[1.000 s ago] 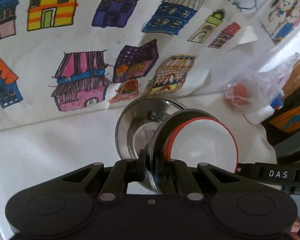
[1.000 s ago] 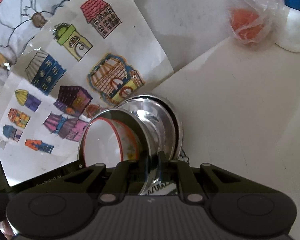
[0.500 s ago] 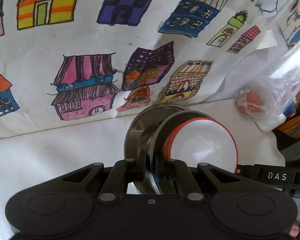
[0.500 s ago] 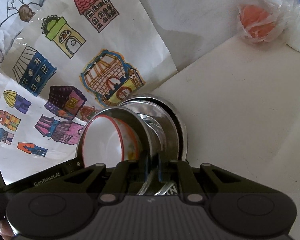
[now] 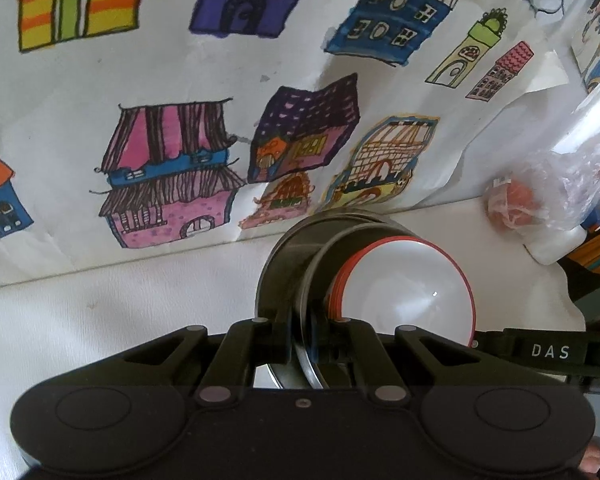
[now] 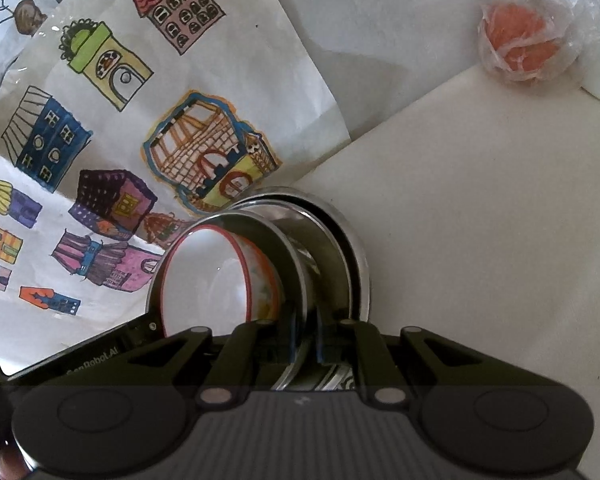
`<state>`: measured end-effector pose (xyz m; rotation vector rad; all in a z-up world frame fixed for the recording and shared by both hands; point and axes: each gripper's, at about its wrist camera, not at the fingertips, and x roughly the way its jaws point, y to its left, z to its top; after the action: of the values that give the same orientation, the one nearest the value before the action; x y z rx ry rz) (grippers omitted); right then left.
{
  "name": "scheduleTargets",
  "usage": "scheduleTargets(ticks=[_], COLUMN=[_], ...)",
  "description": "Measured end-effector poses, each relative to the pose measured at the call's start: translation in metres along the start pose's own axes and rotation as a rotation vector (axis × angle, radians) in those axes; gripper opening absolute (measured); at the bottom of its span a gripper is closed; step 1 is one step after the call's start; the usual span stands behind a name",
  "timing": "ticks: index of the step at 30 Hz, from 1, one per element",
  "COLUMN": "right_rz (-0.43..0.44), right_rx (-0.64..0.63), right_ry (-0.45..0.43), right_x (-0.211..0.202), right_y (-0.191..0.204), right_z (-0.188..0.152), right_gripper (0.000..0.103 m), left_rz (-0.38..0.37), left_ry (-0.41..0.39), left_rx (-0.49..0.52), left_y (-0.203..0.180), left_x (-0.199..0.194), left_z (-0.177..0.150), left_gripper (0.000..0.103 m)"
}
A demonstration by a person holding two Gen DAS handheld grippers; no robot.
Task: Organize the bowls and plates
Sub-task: 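Lower the steel bowl stack onto the steel plates with both tools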
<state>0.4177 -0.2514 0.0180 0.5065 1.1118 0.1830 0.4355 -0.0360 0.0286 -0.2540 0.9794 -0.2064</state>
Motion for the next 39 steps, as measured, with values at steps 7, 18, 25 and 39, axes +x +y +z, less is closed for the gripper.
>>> scheduleTargets(ticks=[7, 18, 25, 39], right_rz=[0.001, 0.003, 0.000, -0.004], right_rx=[0.001, 0.007, 0.009, -0.002], right_ry=[-0.014, -0.031, -0.040, -0.054], right_x=[0.003, 0.002, 0.003, 0.007], right_y=[-0.005, -0.009, -0.008, -0.006], right_z=[0.004, 0.007, 0.008, 0.009], right_gripper=[0.011, 0.011, 0.011, 0.011], left_rz=[0.012, 0.020, 0.021, 0.009], left_ry=[-0.027, -0.041, -0.044, -0.044], left_rx=[0.010, 0.014, 0.009, -0.024], left_y=[-0.004, -0.009, -0.010, -0.003], left_x=[0.004, 0.010, 0.013, 0.011], left_z=[-0.001, 0.002, 0.003, 0.008], left_gripper=[0.007, 0.007, 0.008, 0.008])
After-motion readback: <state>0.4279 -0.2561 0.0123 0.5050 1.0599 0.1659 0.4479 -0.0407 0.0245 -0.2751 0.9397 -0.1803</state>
